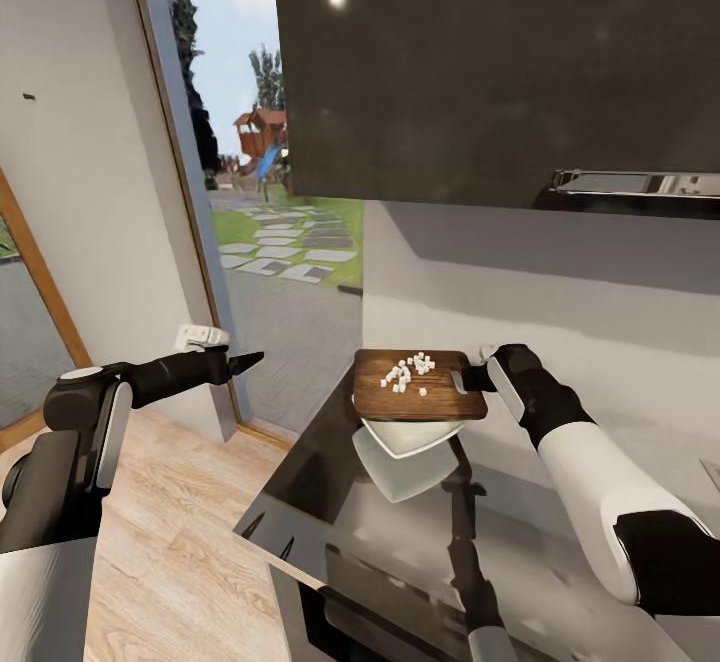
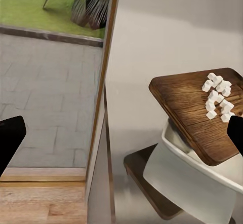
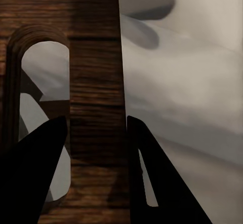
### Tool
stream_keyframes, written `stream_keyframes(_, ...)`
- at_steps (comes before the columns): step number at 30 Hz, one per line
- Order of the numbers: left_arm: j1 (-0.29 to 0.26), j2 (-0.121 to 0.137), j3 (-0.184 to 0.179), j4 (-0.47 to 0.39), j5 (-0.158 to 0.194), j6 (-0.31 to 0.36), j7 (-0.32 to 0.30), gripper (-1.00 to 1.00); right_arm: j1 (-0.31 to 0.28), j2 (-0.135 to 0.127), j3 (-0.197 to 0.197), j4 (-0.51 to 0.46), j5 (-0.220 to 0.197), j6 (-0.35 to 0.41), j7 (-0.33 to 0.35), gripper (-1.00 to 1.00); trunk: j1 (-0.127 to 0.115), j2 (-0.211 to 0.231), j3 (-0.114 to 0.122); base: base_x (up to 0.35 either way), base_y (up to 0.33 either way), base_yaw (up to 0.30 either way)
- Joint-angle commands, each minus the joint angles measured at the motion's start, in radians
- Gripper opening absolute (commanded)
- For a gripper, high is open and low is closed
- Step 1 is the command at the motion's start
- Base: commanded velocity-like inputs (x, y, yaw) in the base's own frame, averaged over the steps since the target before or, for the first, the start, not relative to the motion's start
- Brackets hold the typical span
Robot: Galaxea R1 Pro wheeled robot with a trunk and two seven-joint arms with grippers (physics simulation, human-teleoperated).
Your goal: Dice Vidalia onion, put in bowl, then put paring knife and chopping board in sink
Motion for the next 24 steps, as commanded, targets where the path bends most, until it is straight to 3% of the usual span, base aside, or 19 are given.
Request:
stream_keyframes(1,-0.001,0.0,0.001,-0.001,0.0,0.007,-0.004,1.0,-0.001,-0.001,0.006,-0.001,-0.012,0.003,-0.008,-1.0,0.0,-0.001,-0.001,0.0,0.0,0.0)
stream_keyframes(20,-0.001,0.0,0.001,-0.001,0.0,0.007,-0.004,1.0,-0.001,-0.001,0.006,-0.001,-0.011,-0.005,-0.006,-1.0,0.0,-0.001,-0.001,0.0,0.0,0.0)
stream_keyframes(24,-0.001,0.0,0.001,-0.001,0.0,0.007,-0.005,1.0,-0.001,-0.001,0.007,-0.002,-0.011,-0.044,-0.006,-1.0,0.0,-0.001,-0.001,0.0,0.0,0.0)
